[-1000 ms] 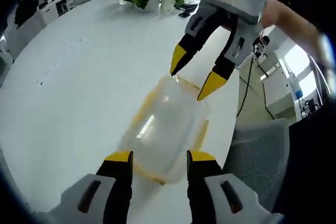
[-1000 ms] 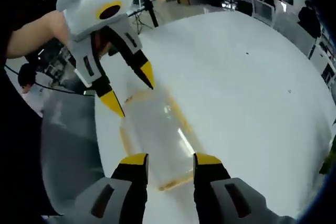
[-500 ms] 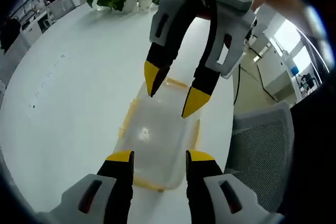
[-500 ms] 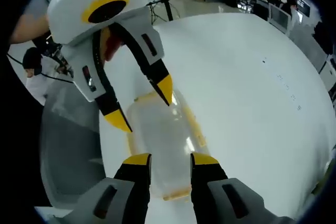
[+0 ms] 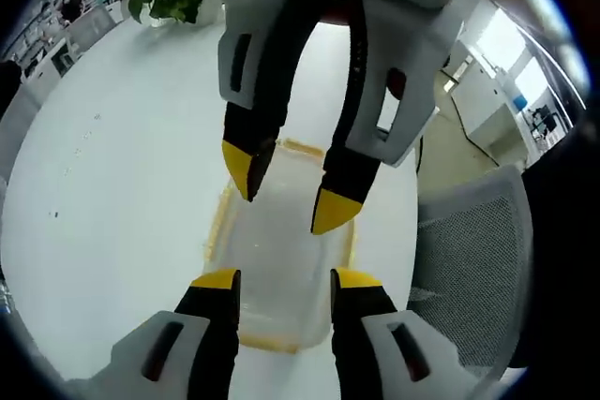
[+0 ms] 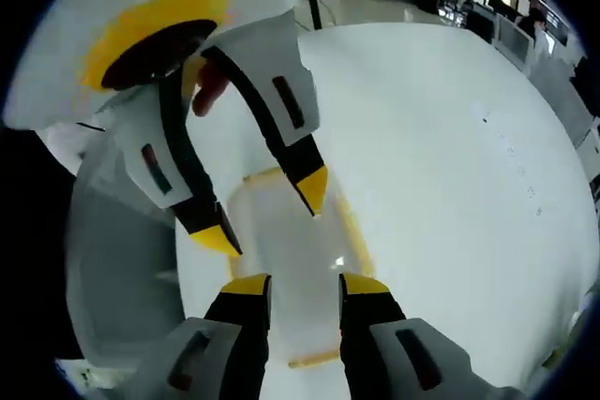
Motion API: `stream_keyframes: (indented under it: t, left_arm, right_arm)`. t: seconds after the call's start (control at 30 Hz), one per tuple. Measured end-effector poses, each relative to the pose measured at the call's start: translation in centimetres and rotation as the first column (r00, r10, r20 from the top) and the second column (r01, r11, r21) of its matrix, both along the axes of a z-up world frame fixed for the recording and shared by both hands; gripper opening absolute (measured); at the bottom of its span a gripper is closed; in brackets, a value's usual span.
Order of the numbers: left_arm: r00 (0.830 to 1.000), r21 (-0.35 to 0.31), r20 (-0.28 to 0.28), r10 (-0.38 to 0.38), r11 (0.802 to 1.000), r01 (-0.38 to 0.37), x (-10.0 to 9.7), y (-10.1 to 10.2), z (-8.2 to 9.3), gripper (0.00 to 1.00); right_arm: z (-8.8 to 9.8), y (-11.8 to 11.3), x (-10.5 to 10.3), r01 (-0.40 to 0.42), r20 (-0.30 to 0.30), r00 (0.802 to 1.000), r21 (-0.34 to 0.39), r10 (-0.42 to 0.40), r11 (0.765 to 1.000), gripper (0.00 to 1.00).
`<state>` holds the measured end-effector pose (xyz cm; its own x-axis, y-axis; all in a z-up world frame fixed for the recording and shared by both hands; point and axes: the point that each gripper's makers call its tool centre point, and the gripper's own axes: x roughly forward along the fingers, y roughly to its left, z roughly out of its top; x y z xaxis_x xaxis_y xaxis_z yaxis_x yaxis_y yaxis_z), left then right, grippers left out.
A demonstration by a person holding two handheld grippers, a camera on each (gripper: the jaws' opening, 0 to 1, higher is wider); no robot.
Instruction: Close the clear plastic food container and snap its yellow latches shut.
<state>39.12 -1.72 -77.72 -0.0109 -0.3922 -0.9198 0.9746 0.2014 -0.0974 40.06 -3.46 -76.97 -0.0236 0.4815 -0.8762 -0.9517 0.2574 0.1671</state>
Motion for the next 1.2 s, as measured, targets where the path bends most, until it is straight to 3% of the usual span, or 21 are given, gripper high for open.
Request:
stream_keyframes:
  t: [0.2,0.97,1.2]
  left_arm:
    - [0.997,0.011,0.041,-0.065,0.998,0.065,0.0,0.0,-0.6,0.36]
    - [0.992,0.016,0.084,-0.090,0.996,0.089,-0.4,-0.3,-0.1,0.37]
    - [0.991,0.030,0.080,-0.103,0.994,0.101,-1.5,0.0,-0.3,0.39]
  right_arm:
    - [0.0,0.0,0.2,-0.025,0.022,0.999,0.002,0.025,1.000,0.26]
    - [-0.4,-0.1,1.3,-0.004,0.041,0.999,0.037,0.002,0.999,0.28]
    - [-1.2,0.0,1.5,-0.008,0.049,0.999,0.019,0.007,1.000,0.25]
